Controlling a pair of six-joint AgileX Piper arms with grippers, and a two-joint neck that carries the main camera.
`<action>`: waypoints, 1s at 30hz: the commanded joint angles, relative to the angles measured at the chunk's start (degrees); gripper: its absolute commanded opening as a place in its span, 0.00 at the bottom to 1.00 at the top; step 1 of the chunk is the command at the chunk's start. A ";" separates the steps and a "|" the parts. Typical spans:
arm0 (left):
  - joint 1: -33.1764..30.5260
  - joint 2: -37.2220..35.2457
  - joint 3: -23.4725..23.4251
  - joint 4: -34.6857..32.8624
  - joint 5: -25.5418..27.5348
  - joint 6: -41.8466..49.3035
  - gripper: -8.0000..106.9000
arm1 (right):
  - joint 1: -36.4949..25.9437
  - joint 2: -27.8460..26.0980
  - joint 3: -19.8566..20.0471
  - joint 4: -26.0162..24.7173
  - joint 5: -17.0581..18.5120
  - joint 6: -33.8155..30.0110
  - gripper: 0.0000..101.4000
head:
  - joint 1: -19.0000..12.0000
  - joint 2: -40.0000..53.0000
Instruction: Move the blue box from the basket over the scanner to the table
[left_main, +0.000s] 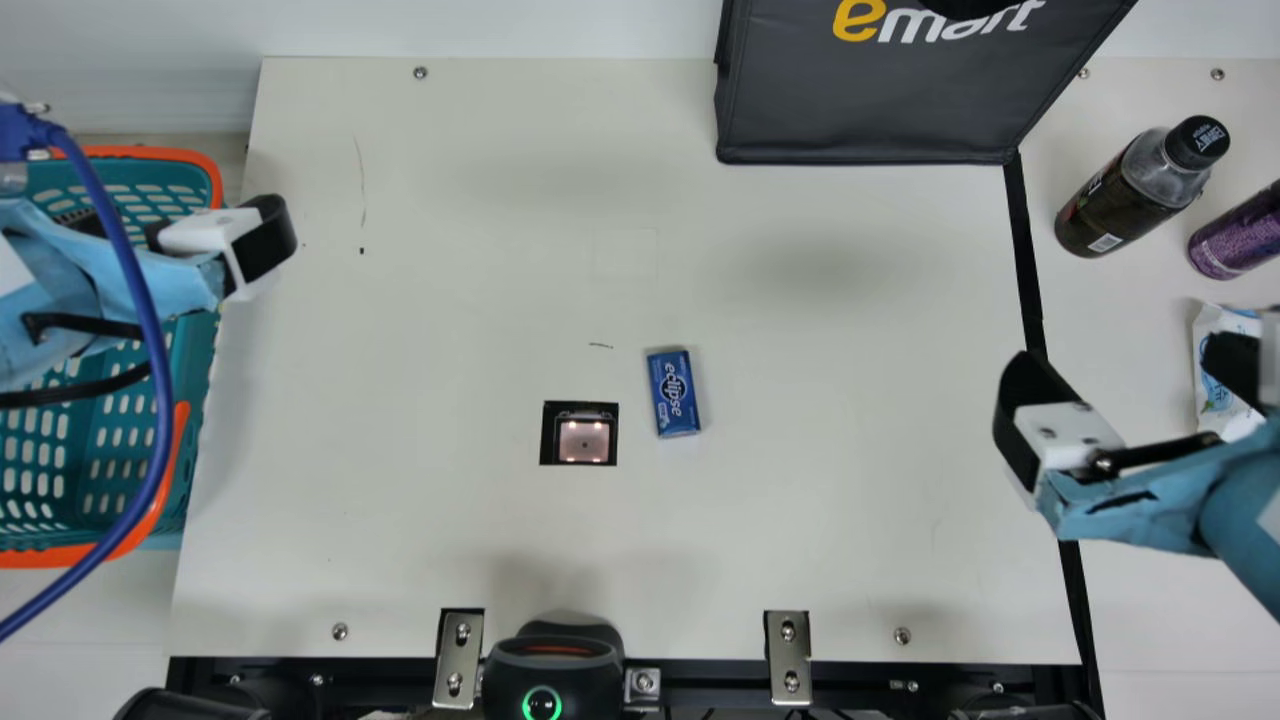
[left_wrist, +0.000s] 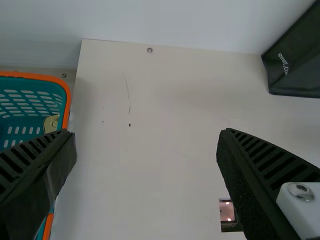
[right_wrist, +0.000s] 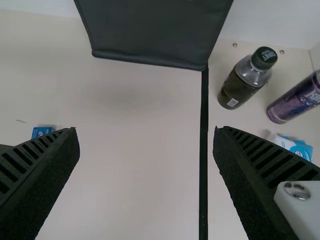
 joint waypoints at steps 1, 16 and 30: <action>0.00 0.00 0.00 0.00 0.00 0.00 0.85 | 2.75 1.20 0.25 -0.86 -0.21 0.09 0.94 | -1.66 0.00; 0.00 0.00 0.00 0.00 0.00 0.00 0.85 | 21.21 10.84 0.45 -7.86 -1.59 5.11 0.94 | -1.66 0.00; 0.00 0.00 0.00 0.00 0.00 0.00 0.85 | 30.06 23.07 -2.94 -9.31 0.65 17.40 0.94 | -1.66 0.00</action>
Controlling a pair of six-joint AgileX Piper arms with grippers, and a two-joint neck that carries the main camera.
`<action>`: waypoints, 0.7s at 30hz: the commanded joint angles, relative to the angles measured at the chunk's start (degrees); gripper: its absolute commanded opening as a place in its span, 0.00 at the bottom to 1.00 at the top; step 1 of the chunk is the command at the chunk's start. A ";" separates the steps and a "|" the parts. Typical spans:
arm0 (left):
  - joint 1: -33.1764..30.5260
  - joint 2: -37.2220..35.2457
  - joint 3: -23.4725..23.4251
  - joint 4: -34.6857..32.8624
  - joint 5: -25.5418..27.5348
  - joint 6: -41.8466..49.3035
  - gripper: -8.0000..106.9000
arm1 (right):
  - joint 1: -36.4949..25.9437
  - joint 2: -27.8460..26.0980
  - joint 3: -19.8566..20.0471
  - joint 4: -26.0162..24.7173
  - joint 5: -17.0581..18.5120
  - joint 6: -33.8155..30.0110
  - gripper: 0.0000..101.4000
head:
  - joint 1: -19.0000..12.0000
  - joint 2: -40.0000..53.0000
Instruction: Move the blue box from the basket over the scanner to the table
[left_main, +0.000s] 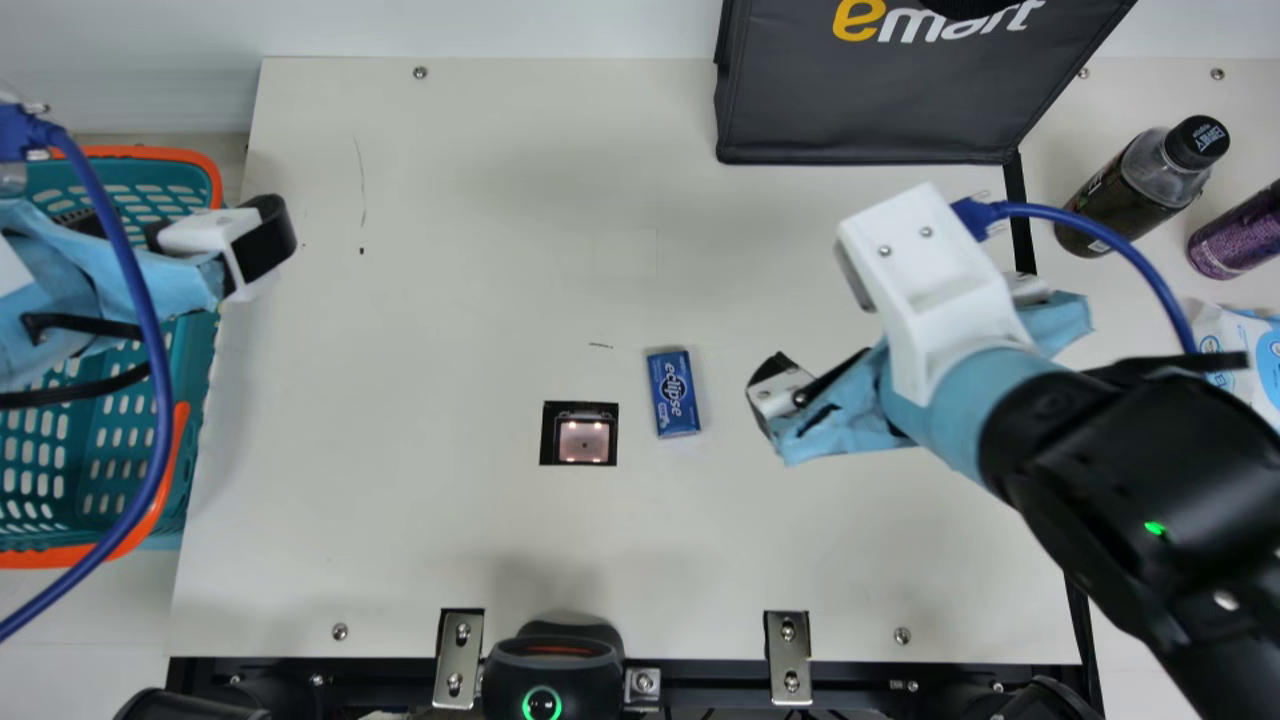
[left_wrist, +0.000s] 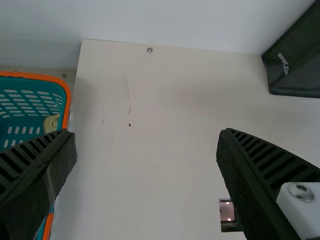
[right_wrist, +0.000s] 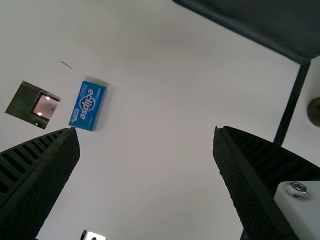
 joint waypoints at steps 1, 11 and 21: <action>0.00 0.00 0.00 0.00 0.00 0.00 0.85 | 0.88 2.61 -0.16 -0.29 0.16 3.11 0.94 | -1.75 0.00; 0.00 0.00 0.00 0.00 0.00 0.00 0.85 | 3.74 11.11 1.07 2.22 -3.81 11.46 0.94 | -1.75 0.00; 0.00 0.00 0.00 0.00 0.00 0.00 0.85 | 4.93 16.79 5.20 6.28 -11.46 14.92 0.94 | -1.75 0.00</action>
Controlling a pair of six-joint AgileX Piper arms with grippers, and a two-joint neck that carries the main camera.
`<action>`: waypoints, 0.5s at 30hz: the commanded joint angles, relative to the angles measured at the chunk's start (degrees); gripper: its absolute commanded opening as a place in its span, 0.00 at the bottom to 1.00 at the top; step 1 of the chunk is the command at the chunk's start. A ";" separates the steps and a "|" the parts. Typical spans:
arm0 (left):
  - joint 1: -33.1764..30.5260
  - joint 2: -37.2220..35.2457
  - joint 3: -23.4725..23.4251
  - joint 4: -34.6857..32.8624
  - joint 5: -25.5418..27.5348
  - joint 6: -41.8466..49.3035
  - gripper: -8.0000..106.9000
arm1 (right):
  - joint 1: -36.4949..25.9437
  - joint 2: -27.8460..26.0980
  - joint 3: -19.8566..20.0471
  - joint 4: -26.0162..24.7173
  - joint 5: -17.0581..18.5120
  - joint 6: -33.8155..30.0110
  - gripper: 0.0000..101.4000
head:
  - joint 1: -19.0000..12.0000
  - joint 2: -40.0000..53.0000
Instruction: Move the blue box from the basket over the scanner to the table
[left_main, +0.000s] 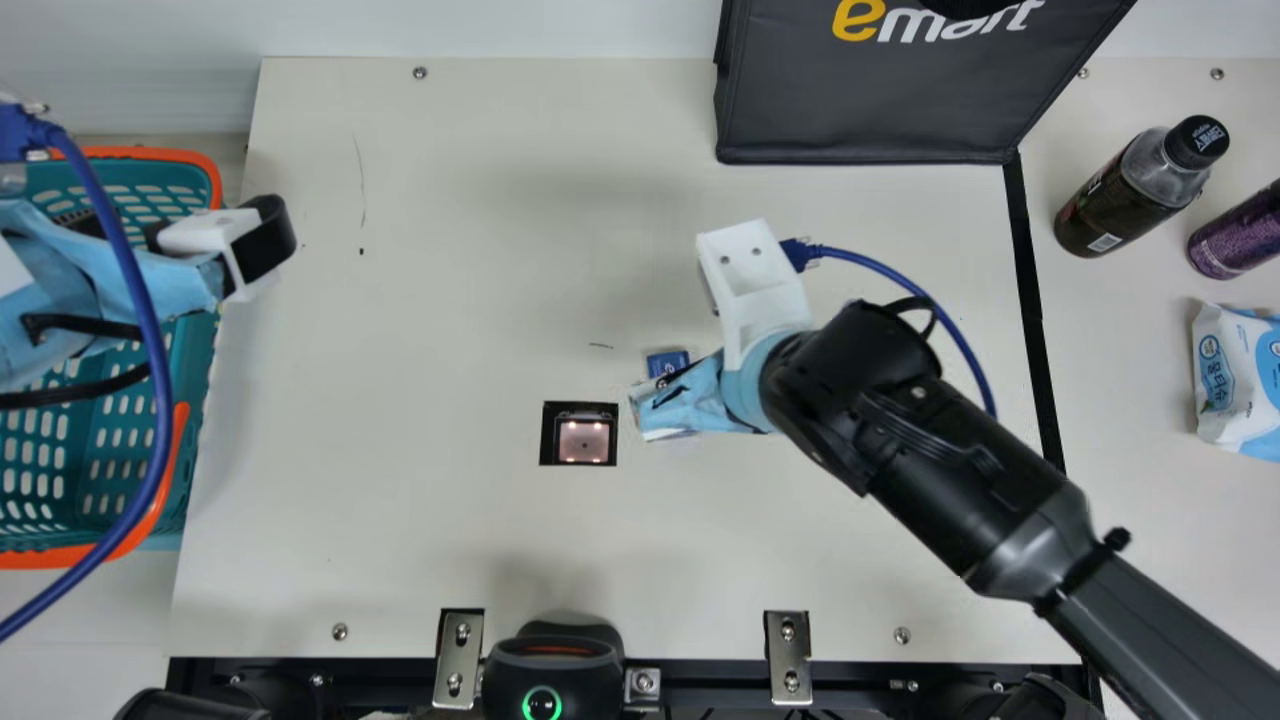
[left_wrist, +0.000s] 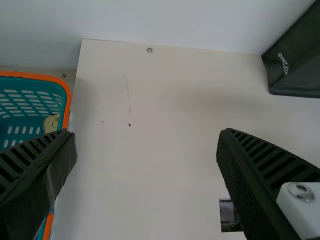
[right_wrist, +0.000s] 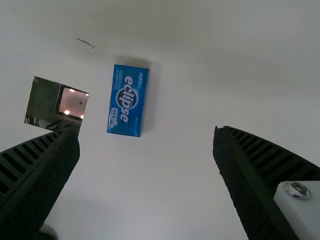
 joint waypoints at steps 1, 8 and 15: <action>0.00 0.00 0.00 0.00 0.00 0.00 0.85 | 0.24 0.93 0.83 0.62 -1.93 0.32 0.94 | -1.75 0.09; 0.00 0.00 0.00 0.00 0.00 0.00 0.85 | 1.14 4.65 3.01 2.16 -6.68 1.52 0.94 | -1.75 0.09; 0.00 0.00 0.00 0.00 0.00 0.00 0.85 | 2.01 8.28 3.39 2.24 -9.36 2.74 0.94 | -1.75 0.09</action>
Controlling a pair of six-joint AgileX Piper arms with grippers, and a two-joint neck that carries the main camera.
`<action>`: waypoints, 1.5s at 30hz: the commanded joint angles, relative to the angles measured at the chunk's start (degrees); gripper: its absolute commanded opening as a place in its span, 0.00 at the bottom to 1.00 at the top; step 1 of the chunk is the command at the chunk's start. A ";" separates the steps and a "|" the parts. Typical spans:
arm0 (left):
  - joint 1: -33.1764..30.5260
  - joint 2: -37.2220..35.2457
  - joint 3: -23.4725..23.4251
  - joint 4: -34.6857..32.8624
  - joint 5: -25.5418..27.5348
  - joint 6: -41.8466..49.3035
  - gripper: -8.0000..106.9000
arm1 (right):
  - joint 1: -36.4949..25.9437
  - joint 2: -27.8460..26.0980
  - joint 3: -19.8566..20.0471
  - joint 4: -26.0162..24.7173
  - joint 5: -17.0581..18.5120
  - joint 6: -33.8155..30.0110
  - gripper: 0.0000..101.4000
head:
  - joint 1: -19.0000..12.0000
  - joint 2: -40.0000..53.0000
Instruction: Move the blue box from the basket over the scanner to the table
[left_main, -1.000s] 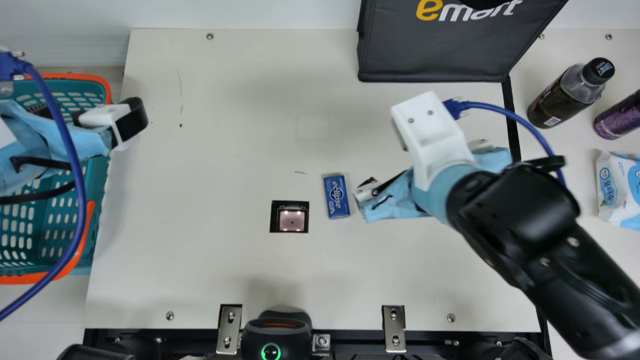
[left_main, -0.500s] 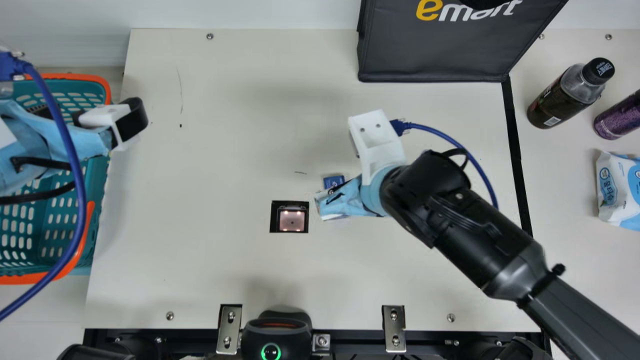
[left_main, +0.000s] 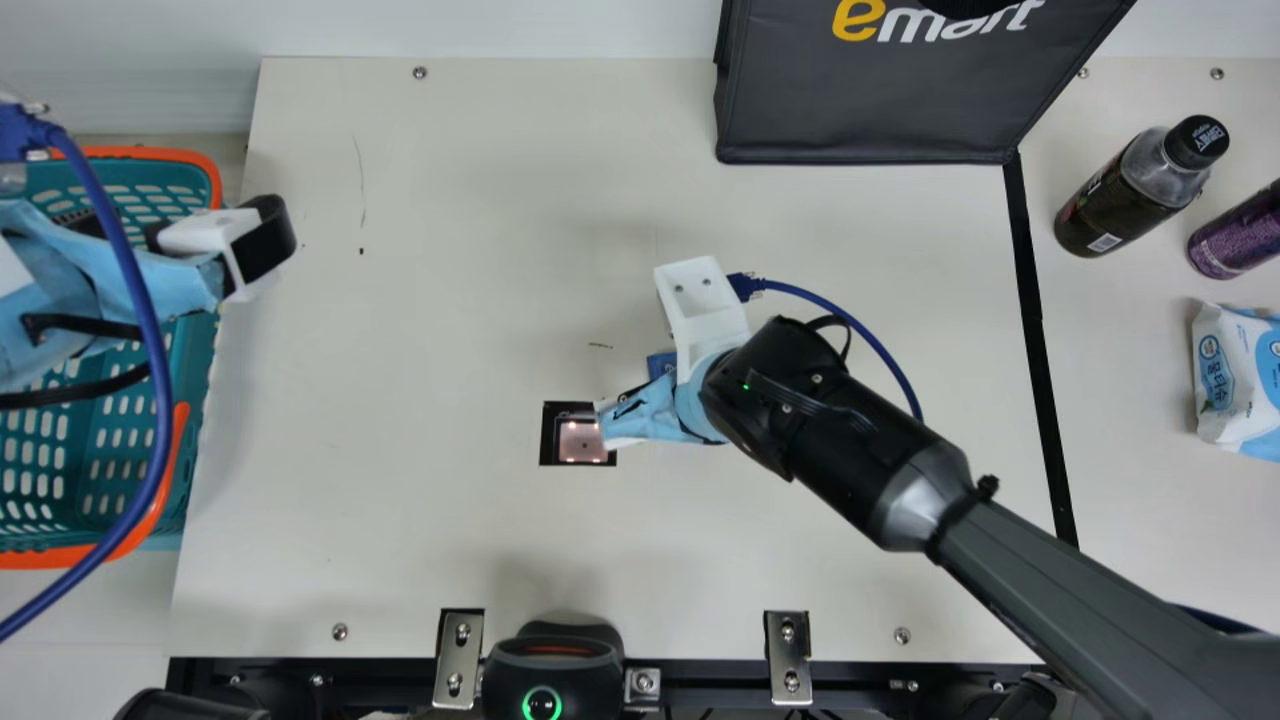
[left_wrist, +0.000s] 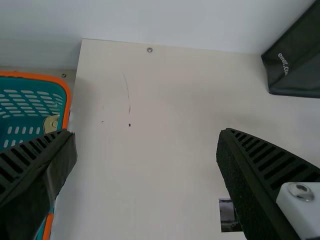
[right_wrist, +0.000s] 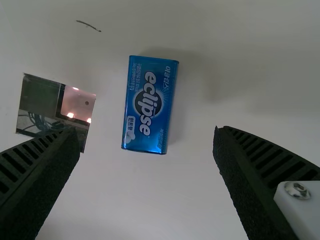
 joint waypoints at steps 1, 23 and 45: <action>0.00 0.00 0.00 0.00 0.00 0.00 0.85 | 0.15 0.88 -0.13 -0.05 -0.43 0.25 0.94 | -1.75 0.09; 0.00 0.00 0.00 0.00 0.00 0.00 0.85 | -0.18 8.33 -2.89 -0.08 -1.72 1.76 0.94 | -1.75 0.09; 0.00 0.00 0.00 0.00 0.00 0.00 0.85 | -0.45 10.18 -4.47 1.30 -0.17 1.72 0.02 | -1.75 0.09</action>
